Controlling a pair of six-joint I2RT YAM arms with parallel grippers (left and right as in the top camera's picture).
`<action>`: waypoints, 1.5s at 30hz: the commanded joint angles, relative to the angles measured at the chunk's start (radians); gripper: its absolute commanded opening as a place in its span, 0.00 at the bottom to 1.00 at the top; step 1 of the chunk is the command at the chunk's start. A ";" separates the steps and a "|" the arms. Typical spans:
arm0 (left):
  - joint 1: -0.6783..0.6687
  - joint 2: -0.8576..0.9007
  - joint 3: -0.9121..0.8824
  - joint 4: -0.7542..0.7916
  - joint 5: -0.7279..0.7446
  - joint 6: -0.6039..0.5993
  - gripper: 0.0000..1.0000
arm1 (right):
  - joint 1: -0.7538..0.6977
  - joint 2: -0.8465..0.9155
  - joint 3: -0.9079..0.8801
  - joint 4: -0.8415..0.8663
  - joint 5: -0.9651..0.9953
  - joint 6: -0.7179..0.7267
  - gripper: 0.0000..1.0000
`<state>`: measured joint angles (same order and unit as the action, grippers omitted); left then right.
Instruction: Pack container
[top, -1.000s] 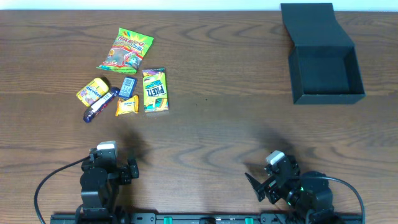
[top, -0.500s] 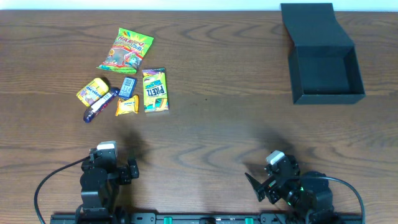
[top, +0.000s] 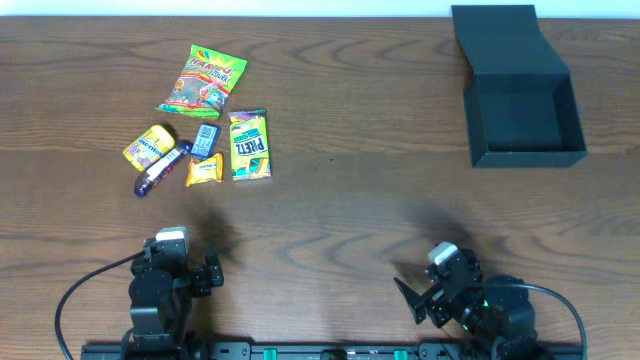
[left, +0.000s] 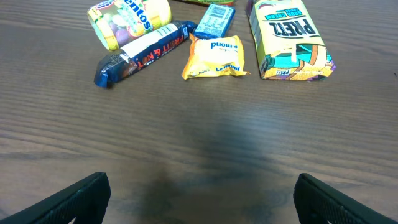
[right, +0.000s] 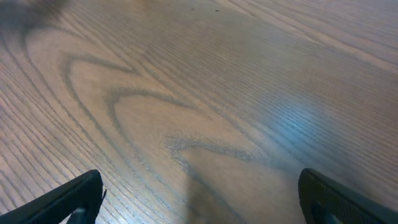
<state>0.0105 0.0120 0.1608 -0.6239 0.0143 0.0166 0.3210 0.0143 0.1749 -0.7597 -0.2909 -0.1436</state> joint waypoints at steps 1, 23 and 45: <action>0.002 -0.008 -0.007 -0.003 -0.025 0.006 0.95 | 0.016 -0.009 -0.003 0.001 0.007 -0.018 0.99; 0.002 -0.008 -0.007 -0.003 -0.025 0.006 0.95 | 0.016 -0.009 -0.003 0.251 0.029 1.163 0.99; 0.002 -0.008 -0.007 -0.003 -0.025 0.006 0.95 | -0.183 0.408 0.021 0.682 0.029 0.904 0.96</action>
<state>0.0105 0.0109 0.1608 -0.6247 0.0139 0.0166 0.1753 0.3325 0.1699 -0.1059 -0.2512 0.8417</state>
